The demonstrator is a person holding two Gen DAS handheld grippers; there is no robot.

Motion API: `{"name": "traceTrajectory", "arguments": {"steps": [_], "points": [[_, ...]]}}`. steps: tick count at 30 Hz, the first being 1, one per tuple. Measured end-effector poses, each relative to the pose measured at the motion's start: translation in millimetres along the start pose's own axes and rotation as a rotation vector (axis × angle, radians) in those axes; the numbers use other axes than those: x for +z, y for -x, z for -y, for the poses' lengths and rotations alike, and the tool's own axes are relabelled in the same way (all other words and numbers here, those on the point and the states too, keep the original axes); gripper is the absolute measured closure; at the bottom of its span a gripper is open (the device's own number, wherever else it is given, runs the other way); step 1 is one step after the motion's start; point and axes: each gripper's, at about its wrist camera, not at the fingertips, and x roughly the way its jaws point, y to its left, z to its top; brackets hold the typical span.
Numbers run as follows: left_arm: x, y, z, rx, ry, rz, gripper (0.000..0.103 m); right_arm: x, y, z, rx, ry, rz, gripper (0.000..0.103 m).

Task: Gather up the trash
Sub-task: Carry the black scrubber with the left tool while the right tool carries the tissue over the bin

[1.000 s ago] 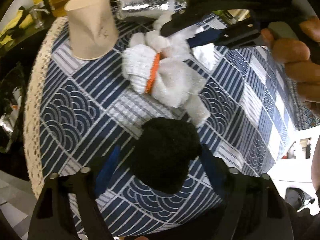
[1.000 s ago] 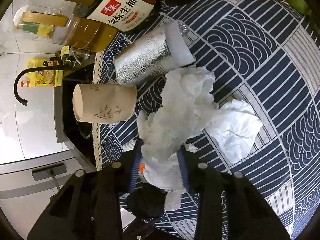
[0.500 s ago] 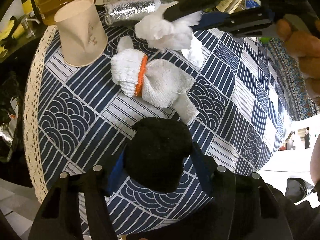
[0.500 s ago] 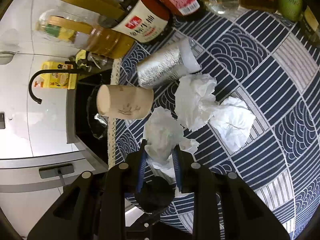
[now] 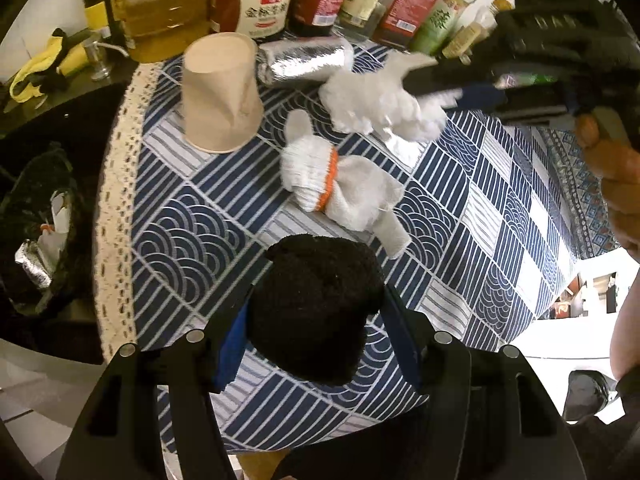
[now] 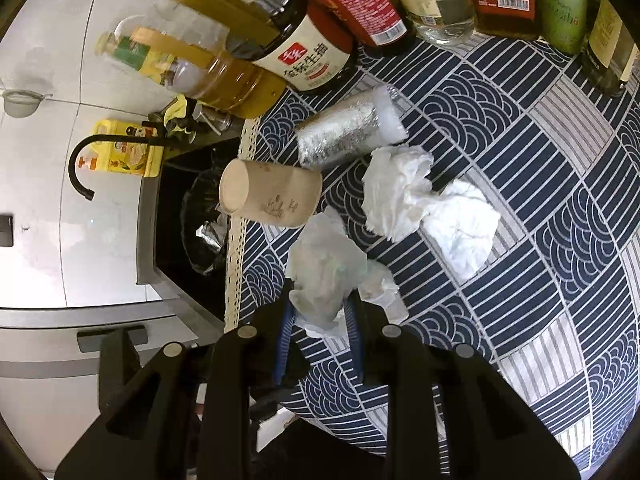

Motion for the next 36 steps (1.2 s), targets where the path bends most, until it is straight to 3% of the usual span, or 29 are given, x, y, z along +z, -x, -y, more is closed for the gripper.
{"name": "traceTrajectory", "arguments": {"steps": [17,36], "points": [[-5.9,43.7,-83.2,0.02,0.026,0.032,0.043,-25.6,-47.2,-69.4,-0.033,0.019,-0.037,0.077],[-4.8,84.8,-222.6,0.015,0.062,0.068,0.043,-21.8,-147.5,-178.4,-0.047,0.033,-0.091,0.076]]}}
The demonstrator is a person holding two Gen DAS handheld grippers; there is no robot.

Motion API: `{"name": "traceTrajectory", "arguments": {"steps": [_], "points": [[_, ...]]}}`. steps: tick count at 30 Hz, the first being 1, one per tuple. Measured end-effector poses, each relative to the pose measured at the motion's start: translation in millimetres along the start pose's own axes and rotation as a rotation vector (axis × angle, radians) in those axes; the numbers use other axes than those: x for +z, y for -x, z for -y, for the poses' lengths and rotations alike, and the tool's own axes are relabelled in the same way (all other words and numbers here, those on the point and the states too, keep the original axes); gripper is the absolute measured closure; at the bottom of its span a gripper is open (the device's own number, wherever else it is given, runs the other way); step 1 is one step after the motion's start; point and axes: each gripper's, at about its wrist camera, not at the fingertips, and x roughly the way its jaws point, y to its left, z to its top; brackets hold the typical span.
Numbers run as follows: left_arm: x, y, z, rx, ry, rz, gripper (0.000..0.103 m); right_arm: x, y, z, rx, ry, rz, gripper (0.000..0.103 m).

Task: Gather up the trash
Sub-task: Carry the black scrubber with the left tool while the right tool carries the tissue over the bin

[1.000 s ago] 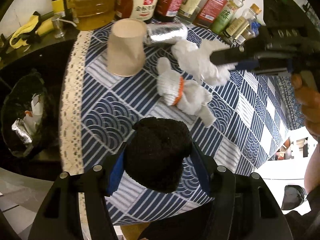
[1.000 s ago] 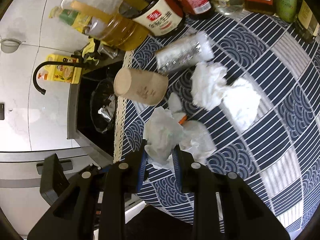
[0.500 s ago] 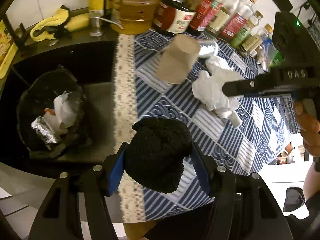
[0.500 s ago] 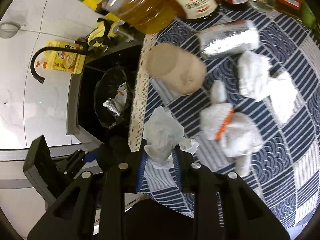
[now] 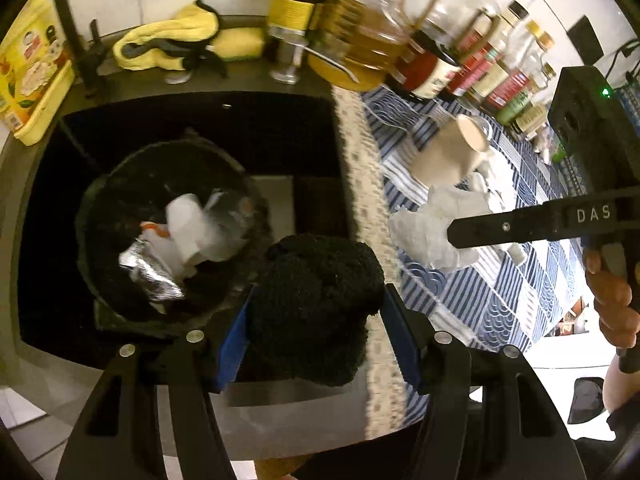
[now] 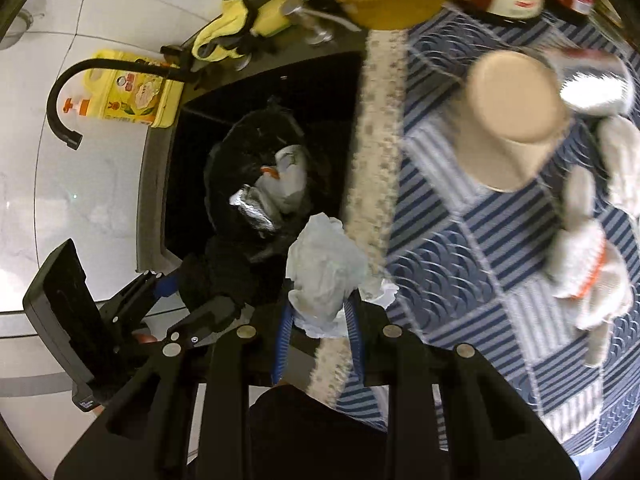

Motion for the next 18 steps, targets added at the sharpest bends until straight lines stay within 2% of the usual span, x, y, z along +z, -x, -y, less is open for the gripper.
{"name": "traceTrajectory", "arguments": {"steps": [8,18], "points": [[6.2,24.1,-66.4,0.024,0.011,0.021,0.043,15.9,-37.0,-52.0,0.013,0.013,-0.002,0.076],[19.7,36.5,-127.3,0.042,0.021,0.023,0.043,41.1,-70.6,-103.3,0.024,0.015,-0.003,0.075]]}}
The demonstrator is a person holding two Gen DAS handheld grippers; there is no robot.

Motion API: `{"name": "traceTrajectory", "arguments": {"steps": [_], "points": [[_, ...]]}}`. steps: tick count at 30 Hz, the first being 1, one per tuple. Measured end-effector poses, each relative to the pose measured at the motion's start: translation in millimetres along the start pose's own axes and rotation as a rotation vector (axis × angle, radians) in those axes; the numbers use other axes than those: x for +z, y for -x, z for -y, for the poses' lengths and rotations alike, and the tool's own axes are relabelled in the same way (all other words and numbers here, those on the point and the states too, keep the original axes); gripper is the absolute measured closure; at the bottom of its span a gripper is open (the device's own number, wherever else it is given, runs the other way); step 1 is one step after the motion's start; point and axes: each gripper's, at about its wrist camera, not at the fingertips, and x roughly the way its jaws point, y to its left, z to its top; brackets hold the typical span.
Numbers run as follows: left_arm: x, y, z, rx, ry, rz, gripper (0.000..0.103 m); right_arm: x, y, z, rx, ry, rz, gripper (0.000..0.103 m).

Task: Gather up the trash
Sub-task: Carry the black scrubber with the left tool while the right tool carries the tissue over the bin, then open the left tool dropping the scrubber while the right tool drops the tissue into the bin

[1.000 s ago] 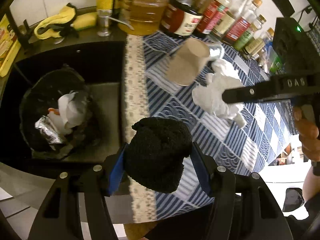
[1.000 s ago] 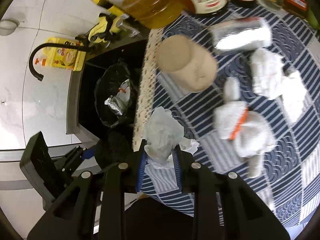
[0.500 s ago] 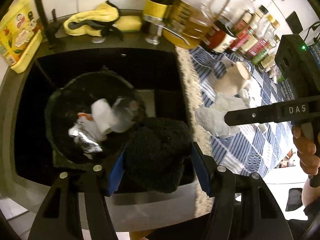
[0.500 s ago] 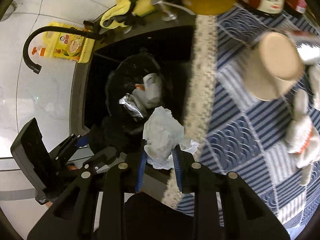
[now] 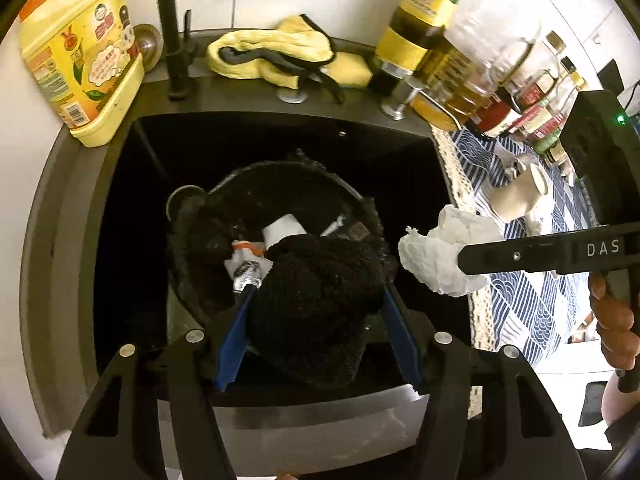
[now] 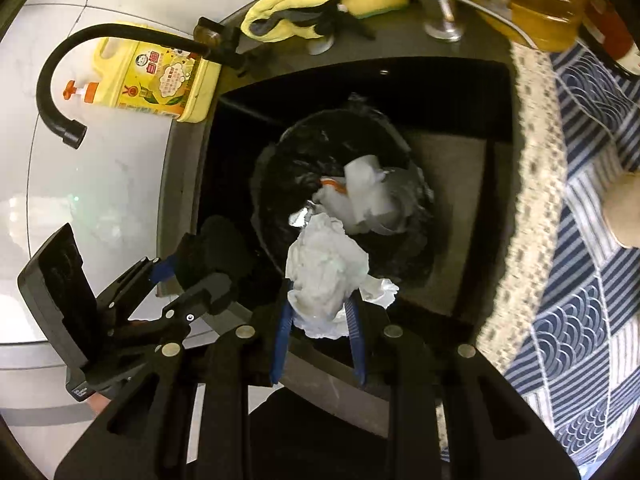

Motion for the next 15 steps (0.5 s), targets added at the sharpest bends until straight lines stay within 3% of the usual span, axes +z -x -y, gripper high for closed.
{"name": "traceTrajectory", "arguments": {"steps": [15], "points": [[36.2,-21.7,-53.9,-0.043,0.033,-0.013,0.041,35.3,-45.6,-24.3,-0.007,-0.048,-0.061,0.072]]}}
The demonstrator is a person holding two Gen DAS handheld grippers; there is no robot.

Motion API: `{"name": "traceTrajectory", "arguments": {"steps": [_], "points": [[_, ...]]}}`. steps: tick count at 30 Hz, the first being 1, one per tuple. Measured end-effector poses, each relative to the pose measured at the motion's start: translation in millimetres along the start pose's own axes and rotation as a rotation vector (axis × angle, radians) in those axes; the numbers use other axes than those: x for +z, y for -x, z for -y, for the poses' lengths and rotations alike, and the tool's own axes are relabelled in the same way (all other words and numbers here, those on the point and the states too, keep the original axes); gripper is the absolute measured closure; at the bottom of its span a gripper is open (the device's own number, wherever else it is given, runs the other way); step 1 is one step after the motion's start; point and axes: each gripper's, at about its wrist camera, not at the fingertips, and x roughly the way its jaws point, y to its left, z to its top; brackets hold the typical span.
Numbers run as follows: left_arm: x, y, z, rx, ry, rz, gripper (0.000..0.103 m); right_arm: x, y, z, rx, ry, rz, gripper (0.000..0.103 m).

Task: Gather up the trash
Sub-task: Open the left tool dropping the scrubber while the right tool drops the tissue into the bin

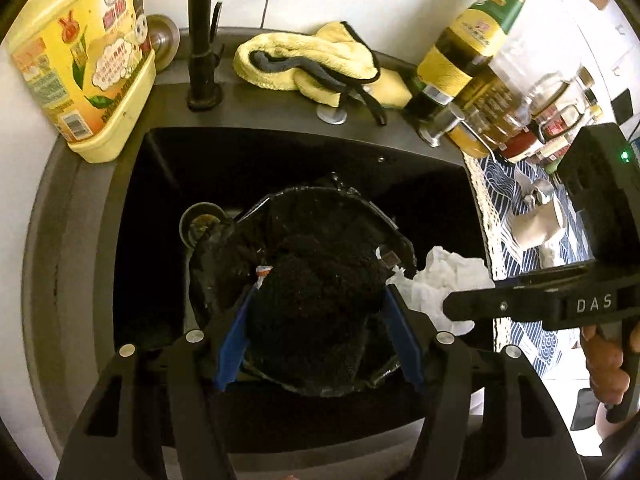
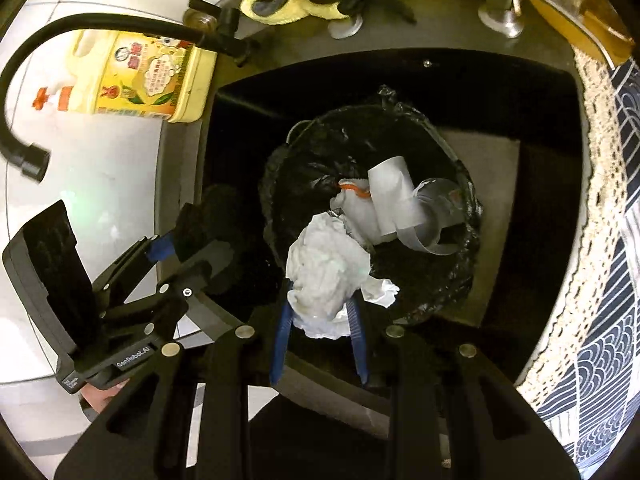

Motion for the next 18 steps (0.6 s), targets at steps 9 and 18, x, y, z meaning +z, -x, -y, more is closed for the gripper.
{"name": "traceTrajectory", "arguments": {"steps": [9,18], "points": [[6.3,-19.4,-16.7,-0.006,0.04,-0.042,0.028,14.3,-15.6,7.5,0.009,-0.072,-0.041,0.054],[5.5,-19.1,-14.2,0.0,0.041,-0.034,0.028,11.6,-3.3,15.5,0.008,-0.088,-0.019,0.054]]}}
